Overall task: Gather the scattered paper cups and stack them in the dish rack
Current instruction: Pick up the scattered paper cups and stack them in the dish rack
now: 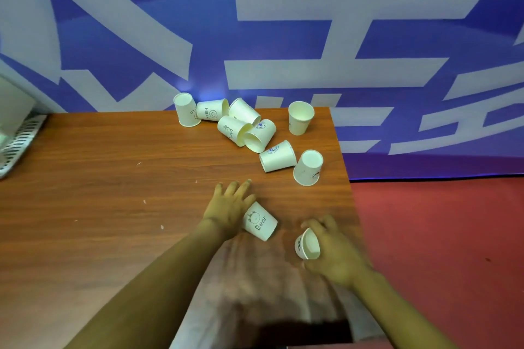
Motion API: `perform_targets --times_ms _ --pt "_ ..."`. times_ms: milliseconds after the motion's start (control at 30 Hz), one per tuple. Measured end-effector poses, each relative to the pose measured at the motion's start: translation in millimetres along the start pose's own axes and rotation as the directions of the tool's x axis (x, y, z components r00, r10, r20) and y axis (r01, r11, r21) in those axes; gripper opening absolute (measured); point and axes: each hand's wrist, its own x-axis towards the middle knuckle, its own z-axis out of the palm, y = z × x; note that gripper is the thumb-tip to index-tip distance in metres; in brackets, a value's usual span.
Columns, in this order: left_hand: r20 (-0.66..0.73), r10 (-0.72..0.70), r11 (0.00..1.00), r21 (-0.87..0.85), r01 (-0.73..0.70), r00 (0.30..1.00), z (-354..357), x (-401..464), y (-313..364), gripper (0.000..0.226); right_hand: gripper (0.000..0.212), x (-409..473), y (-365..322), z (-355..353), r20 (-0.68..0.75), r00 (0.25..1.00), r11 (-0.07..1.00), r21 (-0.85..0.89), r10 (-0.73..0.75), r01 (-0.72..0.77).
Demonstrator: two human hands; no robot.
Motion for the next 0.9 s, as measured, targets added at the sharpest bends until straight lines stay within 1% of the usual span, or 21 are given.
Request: perform_targets --times_ms 33,100,133,200,233,267,333,433,500,600,667,700,800,900 --pt "-0.004 -0.013 0.998 -0.058 0.013 1.0 0 -5 -2 0.067 0.07 1 -3 0 -0.011 1.0 1.0 0.019 -0.004 0.004" --pt "-0.006 -0.046 0.969 -0.242 0.043 0.999 -1 -18 -9 0.07 0.068 1 -13 0 -0.035 0.999 0.999 0.031 -0.025 0.026" --pt "-0.003 -0.06 0.932 -0.359 0.055 0.998 -1 -24 -14 0.072 0.067 2 -19 -1 -0.046 0.998 0.999 0.027 -0.039 0.04" --pt "-0.013 -0.074 0.807 -0.588 0.052 0.997 2 -37 -26 0.07 0.065 4 -36 -3 -0.076 0.995 0.998 0.013 -0.062 0.064" --pt "-0.024 -0.076 0.753 -0.657 0.042 0.997 4 -44 -33 0.067 0.064 6 -46 -4 -0.096 0.993 0.997 0.003 -0.075 0.075" --pt "-0.028 -0.082 0.719 -0.693 0.04 0.996 6 -50 -40 0.066 0.064 8 -56 -5 -0.117 0.989 0.996 -0.01 -0.091 0.09" --pt "-0.018 -0.099 0.684 -0.728 0.055 0.995 6 -63 -57 0.071 0.064 11 -79 -7 -0.159 0.981 0.993 -0.03 -0.115 0.111" --pt "-0.037 -0.156 0.621 -0.781 0.069 0.987 4 -86 -94 0.067 0.069 15 -118 -5 -0.234 0.962 0.99 -0.04 -0.141 0.135" --pt "-0.086 -0.211 0.576 -0.816 0.053 0.974 5 -106 -126 0.067 0.074 17 -149 2 -0.276 0.949 0.989 -0.045 -0.151 0.144" --pt "-0.164 -0.284 0.5 -0.866 0.0 0.945 15 -141 -181 0.071 0.081 20 -207 20 -0.304 0.943 0.989 0.011 -0.137 0.147" --pt "-0.208 -0.333 0.448 -0.893 -0.04 0.92 25 -167 -219 0.071 0.077 24 -253 38 -0.323 0.934 0.986 0.016 -0.152 0.166" --pt "-0.222 -0.359 0.436 -0.899 -0.047 0.907 31 -180 -238 0.07 0.075 27 -278 49 -0.333 0.928 0.984 -0.001 -0.168 0.178" --pt "-0.255 -0.433 0.45 -0.892 -0.037 0.865 46 -218 -294 0.069 0.073 37 -346 78 -0.344 0.914 0.976 -0.036 -0.213 0.214" --pt "-0.305 -0.474 0.498 -0.866 -0.034 0.826 55 -247 -336 0.064 0.072 44 -396 101 -0.333 0.909 0.968 -0.071 -0.249 0.239"
